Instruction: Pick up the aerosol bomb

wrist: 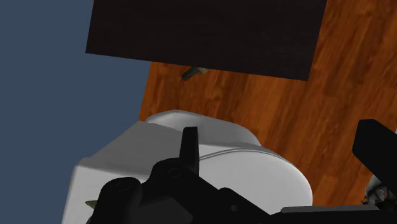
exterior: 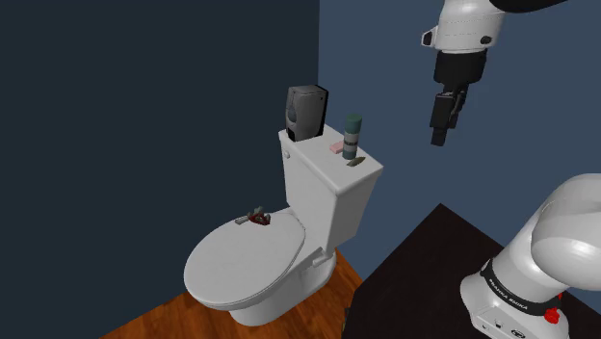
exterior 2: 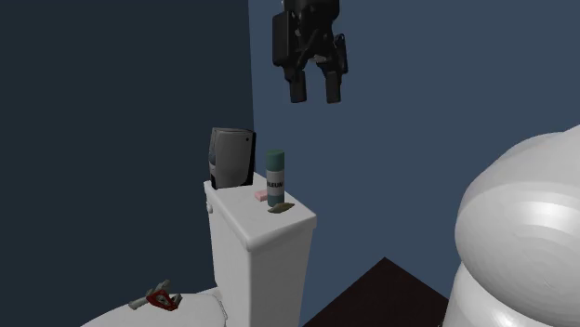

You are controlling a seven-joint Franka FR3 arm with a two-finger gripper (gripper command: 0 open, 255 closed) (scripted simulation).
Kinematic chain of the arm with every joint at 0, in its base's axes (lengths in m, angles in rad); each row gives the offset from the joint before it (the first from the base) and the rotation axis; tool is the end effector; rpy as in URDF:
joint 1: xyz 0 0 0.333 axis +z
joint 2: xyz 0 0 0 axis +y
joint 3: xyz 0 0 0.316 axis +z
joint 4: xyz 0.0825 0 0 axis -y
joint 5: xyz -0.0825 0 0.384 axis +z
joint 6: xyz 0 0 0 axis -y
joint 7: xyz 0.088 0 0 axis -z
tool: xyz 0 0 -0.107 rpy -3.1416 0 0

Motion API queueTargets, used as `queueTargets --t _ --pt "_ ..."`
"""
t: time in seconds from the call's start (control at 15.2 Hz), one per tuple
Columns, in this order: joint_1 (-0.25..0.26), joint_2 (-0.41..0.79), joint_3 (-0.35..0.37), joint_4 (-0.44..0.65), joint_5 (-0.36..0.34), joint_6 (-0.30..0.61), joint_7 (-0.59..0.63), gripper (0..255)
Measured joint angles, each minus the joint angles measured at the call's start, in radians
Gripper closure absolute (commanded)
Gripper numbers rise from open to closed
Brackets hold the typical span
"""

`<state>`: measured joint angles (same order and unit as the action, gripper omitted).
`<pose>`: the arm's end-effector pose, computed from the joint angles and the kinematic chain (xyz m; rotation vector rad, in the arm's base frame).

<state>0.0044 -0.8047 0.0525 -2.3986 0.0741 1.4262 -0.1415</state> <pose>0.2834 0.0291 0.5646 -3.0732 -0.2829 0.2572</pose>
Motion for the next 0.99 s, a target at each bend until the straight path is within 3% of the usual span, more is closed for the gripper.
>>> queueTargets --t 0.13,0.46,0.99 --pt "-0.002 0.013 -0.002 0.001 -0.003 0.013 -0.003 0" --pt "-0.028 0.133 -0.041 0.001 -0.043 0.151 -0.05 0" --pt "-0.064 0.386 -0.098 0.082 -0.084 0.361 -0.114 0"
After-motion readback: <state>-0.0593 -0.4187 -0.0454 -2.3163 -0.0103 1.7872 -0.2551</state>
